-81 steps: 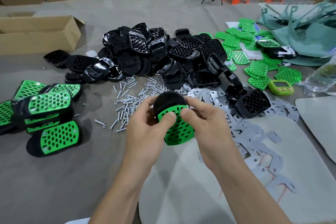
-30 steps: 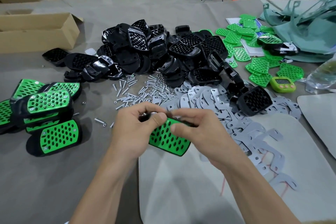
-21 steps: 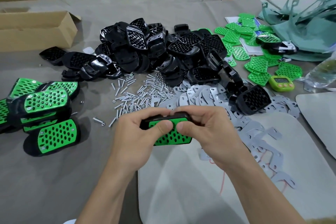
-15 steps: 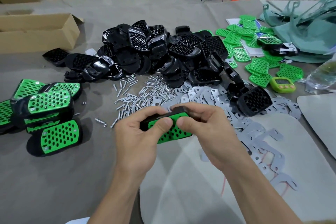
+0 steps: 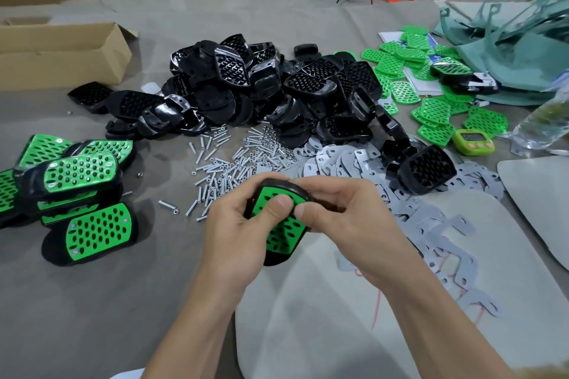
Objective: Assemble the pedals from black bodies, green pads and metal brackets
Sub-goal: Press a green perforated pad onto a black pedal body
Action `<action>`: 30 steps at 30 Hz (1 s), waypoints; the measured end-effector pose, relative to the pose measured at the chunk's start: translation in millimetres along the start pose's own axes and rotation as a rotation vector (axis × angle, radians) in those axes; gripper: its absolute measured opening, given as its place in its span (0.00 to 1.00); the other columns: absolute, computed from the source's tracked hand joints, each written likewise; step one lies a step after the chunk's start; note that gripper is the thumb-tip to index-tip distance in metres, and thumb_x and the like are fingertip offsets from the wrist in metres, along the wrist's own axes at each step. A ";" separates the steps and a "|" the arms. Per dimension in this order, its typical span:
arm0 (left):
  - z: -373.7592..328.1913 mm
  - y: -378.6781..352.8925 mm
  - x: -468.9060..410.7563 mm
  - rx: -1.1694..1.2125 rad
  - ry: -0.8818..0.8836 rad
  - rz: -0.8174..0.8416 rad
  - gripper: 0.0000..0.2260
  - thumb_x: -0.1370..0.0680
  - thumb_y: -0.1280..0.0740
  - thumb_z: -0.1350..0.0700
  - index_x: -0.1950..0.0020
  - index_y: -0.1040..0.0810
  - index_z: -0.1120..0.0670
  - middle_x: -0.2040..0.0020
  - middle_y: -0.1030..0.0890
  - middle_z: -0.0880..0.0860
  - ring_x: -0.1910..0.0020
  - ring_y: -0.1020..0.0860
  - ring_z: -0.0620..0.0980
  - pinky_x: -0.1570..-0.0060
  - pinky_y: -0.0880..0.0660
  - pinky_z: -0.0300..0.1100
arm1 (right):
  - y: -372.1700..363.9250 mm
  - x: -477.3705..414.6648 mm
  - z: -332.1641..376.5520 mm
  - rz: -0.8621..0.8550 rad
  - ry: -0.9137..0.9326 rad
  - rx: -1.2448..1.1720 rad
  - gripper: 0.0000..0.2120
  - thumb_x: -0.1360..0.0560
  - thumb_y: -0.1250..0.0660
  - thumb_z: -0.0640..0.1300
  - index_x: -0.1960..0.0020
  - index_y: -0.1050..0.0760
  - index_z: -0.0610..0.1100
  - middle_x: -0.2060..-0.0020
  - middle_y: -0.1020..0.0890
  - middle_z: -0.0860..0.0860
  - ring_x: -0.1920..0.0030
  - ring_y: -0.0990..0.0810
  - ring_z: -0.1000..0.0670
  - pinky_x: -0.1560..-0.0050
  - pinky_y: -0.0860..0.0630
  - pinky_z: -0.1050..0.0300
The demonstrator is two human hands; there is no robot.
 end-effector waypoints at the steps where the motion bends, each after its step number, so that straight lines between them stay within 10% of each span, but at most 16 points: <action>1: 3.6 -0.1 1.1 0.067 0.041 -0.055 0.10 0.29 0.25 0.48 0.48 0.14 0.45 0.55 0.13 0.51 0.58 0.16 0.48 0.59 0.20 0.40 | 0.4 0.3 0.5 0.007 -0.007 -0.028 0.18 0.27 0.31 0.32 0.41 0.16 0.46 0.53 0.13 0.43 0.50 0.14 0.42 0.46 0.17 0.50; 11: 20.4 4.1 -1.0 0.032 0.204 -0.107 0.05 0.23 0.27 0.54 0.48 0.14 0.49 0.55 0.12 0.52 0.58 0.15 0.48 0.62 0.21 0.39 | -3.4 -3.0 -24.2 -0.113 -0.070 -0.010 0.19 0.25 0.32 0.30 0.43 0.16 0.49 0.54 0.12 0.46 0.52 0.14 0.44 0.47 0.17 0.49; 18: 40.4 14.5 -2.1 0.265 0.326 0.167 0.26 0.29 0.29 0.69 0.34 0.19 0.49 0.49 0.14 0.62 0.54 0.14 0.57 0.58 0.17 0.47 | -3.1 0.9 -42.8 -0.174 -0.201 -0.037 0.17 0.24 0.30 0.29 0.42 0.18 0.47 0.54 0.12 0.47 0.54 0.12 0.47 0.53 0.17 0.54; 22: 53.6 20.3 -10.9 -0.065 0.314 0.108 0.29 0.25 0.32 0.75 0.37 0.18 0.43 0.49 0.12 0.52 0.51 0.15 0.52 0.53 0.18 0.47 | 41.1 1.8 -37.4 -0.441 -0.173 0.541 0.15 0.24 0.32 0.37 0.46 0.15 0.54 0.58 0.13 0.62 0.63 0.15 0.59 0.60 0.19 0.64; 26: 43.3 11.1 -21.9 -0.473 0.259 0.455 0.31 0.29 0.27 0.63 0.34 0.21 0.32 0.38 0.17 0.39 0.36 0.21 0.39 0.35 0.24 0.47 | 83.9 3.0 -17.4 -0.603 -0.070 0.777 0.20 0.25 0.33 0.35 0.41 0.18 0.57 0.51 0.15 0.59 0.58 0.19 0.65 0.56 0.30 0.78; 30: 28.9 12.2 -34.3 -0.811 0.208 0.355 0.33 0.30 0.19 0.52 0.42 0.28 0.18 0.49 0.20 0.28 0.46 0.22 0.29 0.51 0.24 0.37 | 93.3 -7.7 -30.3 -0.376 -0.231 1.140 0.22 0.23 0.36 0.37 0.30 0.28 0.49 0.55 0.27 0.51 0.40 0.28 0.45 0.50 0.37 0.56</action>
Point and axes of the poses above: each hand's wrist, its own x-axis away from the middle knuckle, its own y-axis out of the back of the hand, z = x × y, the point moved 5 cm from there along -x, towards the middle knuckle
